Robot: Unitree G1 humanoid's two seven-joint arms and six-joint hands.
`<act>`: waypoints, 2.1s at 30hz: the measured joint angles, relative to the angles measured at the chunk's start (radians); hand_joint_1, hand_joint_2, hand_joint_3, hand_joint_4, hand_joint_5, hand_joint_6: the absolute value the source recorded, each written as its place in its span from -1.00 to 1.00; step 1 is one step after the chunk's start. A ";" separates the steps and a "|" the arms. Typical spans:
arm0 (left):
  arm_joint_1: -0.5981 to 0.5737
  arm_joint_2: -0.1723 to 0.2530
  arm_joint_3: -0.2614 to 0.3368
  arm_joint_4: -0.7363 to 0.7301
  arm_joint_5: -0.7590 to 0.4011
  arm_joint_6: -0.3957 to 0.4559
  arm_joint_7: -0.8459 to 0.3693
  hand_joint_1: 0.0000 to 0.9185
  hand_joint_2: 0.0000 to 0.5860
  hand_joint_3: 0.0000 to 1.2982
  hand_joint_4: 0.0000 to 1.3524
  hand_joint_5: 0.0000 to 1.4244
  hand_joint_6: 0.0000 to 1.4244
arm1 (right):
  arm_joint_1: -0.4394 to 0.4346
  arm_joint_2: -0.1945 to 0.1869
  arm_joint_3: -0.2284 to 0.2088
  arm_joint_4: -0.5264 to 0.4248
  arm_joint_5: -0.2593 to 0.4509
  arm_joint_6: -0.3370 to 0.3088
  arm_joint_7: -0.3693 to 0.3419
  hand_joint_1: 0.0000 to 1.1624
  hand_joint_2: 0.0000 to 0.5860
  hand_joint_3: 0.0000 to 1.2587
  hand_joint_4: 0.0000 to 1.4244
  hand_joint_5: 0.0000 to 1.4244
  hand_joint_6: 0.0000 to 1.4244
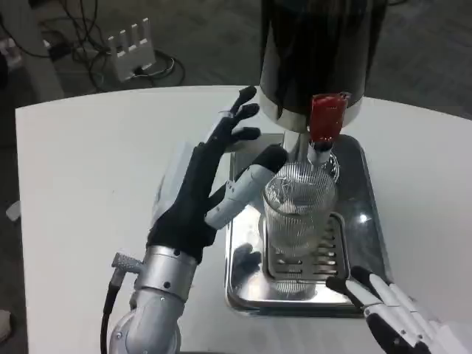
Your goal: Grasp the cup under the faucet to collect the drink, then remove the cup.
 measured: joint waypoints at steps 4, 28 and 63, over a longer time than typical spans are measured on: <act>0.037 -0.018 -0.016 -0.164 -0.017 0.074 -0.081 -1.00 -0.84 -0.73 -0.75 -0.60 -0.64 | -0.001 0.001 0.000 0.000 0.000 0.000 0.000 -0.22 0.55 -0.82 -1.00 -1.00 -1.00; 0.117 -0.076 -0.044 -0.456 0.041 0.214 -0.156 -1.00 -0.88 -0.68 -0.73 -0.59 -0.62 | 0.017 0.003 -0.014 0.000 0.007 -0.011 -0.011 -0.22 0.58 -0.82 -1.00 -1.00 -1.00; -0.044 -0.072 -0.104 -0.279 0.069 0.176 -0.191 -1.00 -0.94 -0.76 -0.85 -0.70 -0.73 | -0.001 0.008 -0.012 0.014 0.013 -0.015 -0.012 -0.26 0.55 -0.82 -1.00 -1.00 -1.00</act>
